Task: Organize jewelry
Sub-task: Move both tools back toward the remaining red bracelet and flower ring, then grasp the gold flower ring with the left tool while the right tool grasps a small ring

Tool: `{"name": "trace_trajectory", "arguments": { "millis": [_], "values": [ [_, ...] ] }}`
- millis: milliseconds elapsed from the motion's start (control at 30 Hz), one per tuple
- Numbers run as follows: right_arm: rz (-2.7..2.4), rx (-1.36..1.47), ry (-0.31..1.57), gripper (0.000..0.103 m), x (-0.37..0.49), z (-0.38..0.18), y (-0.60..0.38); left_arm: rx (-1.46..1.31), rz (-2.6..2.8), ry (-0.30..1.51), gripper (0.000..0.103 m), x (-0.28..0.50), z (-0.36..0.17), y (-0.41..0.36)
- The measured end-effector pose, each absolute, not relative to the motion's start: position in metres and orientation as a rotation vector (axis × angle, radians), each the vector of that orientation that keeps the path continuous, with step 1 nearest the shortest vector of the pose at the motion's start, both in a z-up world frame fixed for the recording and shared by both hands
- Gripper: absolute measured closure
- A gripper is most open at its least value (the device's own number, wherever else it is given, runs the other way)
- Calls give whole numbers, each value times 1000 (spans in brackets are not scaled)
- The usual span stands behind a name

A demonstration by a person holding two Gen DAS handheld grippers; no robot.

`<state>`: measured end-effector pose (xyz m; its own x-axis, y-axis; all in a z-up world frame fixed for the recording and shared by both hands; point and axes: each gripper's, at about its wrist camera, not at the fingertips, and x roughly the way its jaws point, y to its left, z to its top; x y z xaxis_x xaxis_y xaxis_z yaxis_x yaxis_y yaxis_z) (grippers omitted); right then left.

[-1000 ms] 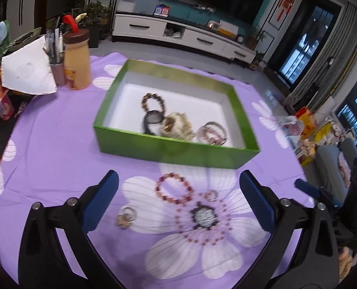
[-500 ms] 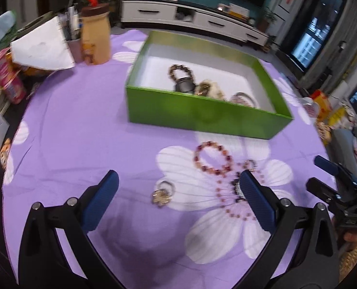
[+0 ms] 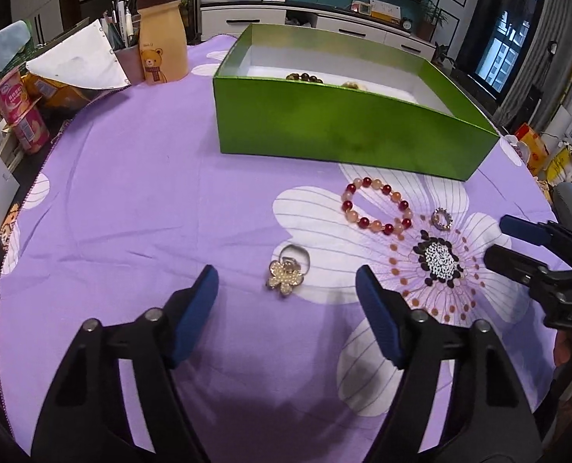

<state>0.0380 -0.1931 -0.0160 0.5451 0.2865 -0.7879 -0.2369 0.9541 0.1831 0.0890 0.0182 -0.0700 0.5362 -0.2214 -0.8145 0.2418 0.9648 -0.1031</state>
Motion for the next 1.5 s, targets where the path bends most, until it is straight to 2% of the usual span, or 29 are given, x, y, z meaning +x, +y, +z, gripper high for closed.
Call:
{"name": "trace_trajectory", "arguments": {
  "millis": [33, 100, 333, 433, 733, 1133, 1500],
  "values": [
    [311, 47, 946, 36, 39, -18, -191, 25, -279, 966, 36, 89, -71, 18],
    [312, 28, 946, 41, 41, -20, -188, 32, -285, 966, 47, 90, -74, 18],
    [312, -34, 938, 50, 52, -26, -176, 40, -305, 967, 66, 94, -81, 15],
    [314, -56, 940, 54, 56, -28, -172, 54, -309, 957, 82, 93, -82, 14],
    [310, -94, 946, 58, 65, -37, -165, 10, -337, 946, 83, 87, -78, 19],
    [305, -127, 922, 82, 75, -38, -159, -26, -368, 910, 83, 81, -60, 20],
    [308, -7, 896, 82, 64, -24, -181, -29, -375, 907, 83, 83, -56, 17]
  ]
}}
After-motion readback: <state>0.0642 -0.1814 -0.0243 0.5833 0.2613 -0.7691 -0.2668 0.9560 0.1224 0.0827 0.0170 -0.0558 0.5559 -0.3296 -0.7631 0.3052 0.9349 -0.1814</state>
